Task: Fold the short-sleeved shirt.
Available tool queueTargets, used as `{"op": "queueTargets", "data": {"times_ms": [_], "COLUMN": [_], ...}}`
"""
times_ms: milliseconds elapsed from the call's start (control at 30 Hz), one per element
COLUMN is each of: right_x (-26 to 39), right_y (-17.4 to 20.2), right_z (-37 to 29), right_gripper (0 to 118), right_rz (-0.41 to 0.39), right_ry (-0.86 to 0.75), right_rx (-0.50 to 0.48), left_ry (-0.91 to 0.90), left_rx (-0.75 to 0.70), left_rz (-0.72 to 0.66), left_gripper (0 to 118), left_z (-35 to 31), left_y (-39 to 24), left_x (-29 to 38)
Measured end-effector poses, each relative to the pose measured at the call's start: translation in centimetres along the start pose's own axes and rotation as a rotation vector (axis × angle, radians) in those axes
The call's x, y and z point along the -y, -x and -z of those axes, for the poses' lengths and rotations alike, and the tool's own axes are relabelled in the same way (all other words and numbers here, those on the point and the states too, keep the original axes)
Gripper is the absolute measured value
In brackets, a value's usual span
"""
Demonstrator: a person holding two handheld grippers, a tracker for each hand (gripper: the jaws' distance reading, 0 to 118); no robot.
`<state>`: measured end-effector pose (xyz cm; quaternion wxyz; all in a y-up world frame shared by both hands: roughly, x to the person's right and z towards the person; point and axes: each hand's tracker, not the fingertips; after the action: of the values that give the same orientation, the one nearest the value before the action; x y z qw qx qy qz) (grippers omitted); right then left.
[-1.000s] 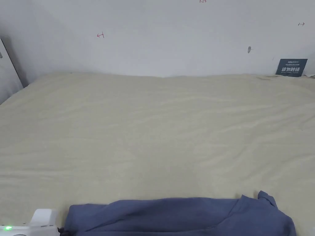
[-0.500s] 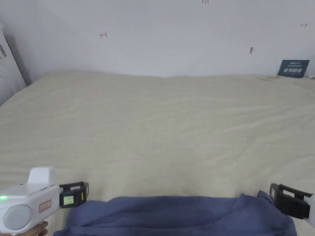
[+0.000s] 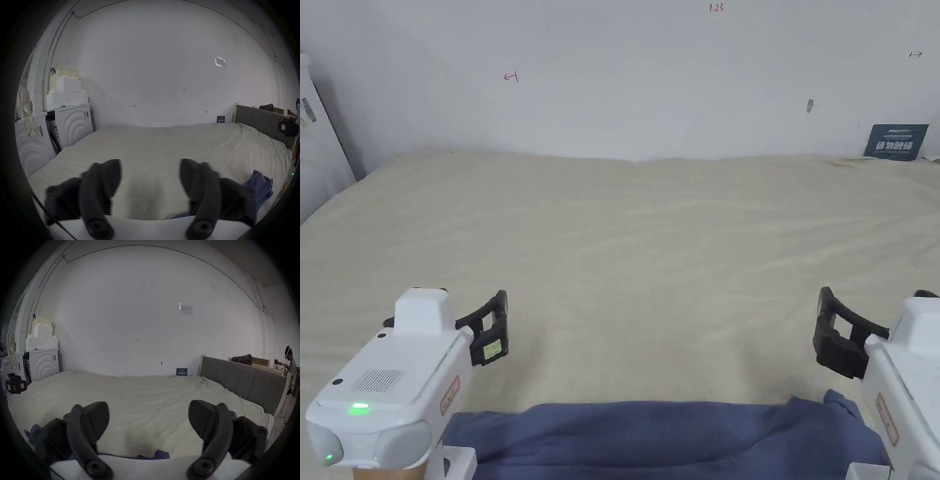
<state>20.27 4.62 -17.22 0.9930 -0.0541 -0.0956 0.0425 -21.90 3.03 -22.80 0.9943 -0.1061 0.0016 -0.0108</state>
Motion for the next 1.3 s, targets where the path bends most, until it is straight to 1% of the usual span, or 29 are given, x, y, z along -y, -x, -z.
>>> {"op": "queueTargets", "data": {"times_ms": [67,100,133,167,200,233,333,433,567,800,867,933,1000,1100,1200,1300], "right_x": [0.3,0.3,0.4,0.6,0.7,0.8,0.8,0.7,0.6,0.4,0.4,0.4,0.4,0.4,0.4,0.5], "right_y": [0.3,0.3,0.4,0.4,0.4,0.2,0.2,0.3,0.3,0.0,-0.1,-0.1,0.0,0.0,0.2,0.4], "right_z": [-0.2,-0.3,-0.4,-0.5,-0.6,-0.6,-0.6,-0.6,-0.4,-0.2,0.0,0.1,0.2,0.4,0.6,0.8], "right_gripper": [39,22,13,9,9,1,0,0,0,0,0,0,0,0,0,0], "right_rz": [0.002,0.005,0.009,0.012,0.018,0.019,0.030,0.015,0.016,0.009,0.010,0.006,-0.002,-0.011,-0.018,-0.024], "right_ry": [-0.013,-0.021,-0.029,-0.034,-0.043,-0.057,-0.050,-0.052,-0.044,-0.039,-0.036,-0.032,-0.025,-0.020,-0.011,0.000], "right_rx": [0.008,0.012,0.016,0.020,0.035,0.050,0.031,0.036,0.029,0.026,0.026,0.024,0.020,0.018,0.018,0.018], "left_ry": [-0.012,-0.023,-0.033,-0.037,-0.038,-0.038,-0.047,-0.042,-0.026,0.009,0.021,0.053,0.140,0.304,0.480,0.600], "left_rx": [-0.005,-0.008,-0.009,-0.010,-0.013,-0.011,0.006,-0.001,0.008,0.022,0.030,0.071,0.141,0.237,0.299,0.327], "left_rz": [-0.017,-0.023,-0.026,-0.028,-0.033,-0.038,-0.040,-0.030,-0.058,-0.040,-0.053,-0.091,-0.137,-0.240,-0.313,-0.355], "left_gripper": [25,15,11,11,9,0,0,0,0,0,0,0,0,0,0,0], "left_z": [0.1,0.0,-0.1,-0.1,-0.1,-0.1,-0.1,-0.1,0.1,0.4,0.3,0.6,1.2,2.6,4.2,4.8], "left_y": [-0.1,-0.2,-0.2,-0.1,-0.1,0.1,0.2,0.3,0.9,1.8,2.3,3.1,4.5,7.2,9.9,11.8], "left_x": [0.3,0.5,0.7,0.8,0.9,1.0,1.2,1.1,1.0,1.0,0.8,0.5,0.0,-0.3,0.6,2.4]}}
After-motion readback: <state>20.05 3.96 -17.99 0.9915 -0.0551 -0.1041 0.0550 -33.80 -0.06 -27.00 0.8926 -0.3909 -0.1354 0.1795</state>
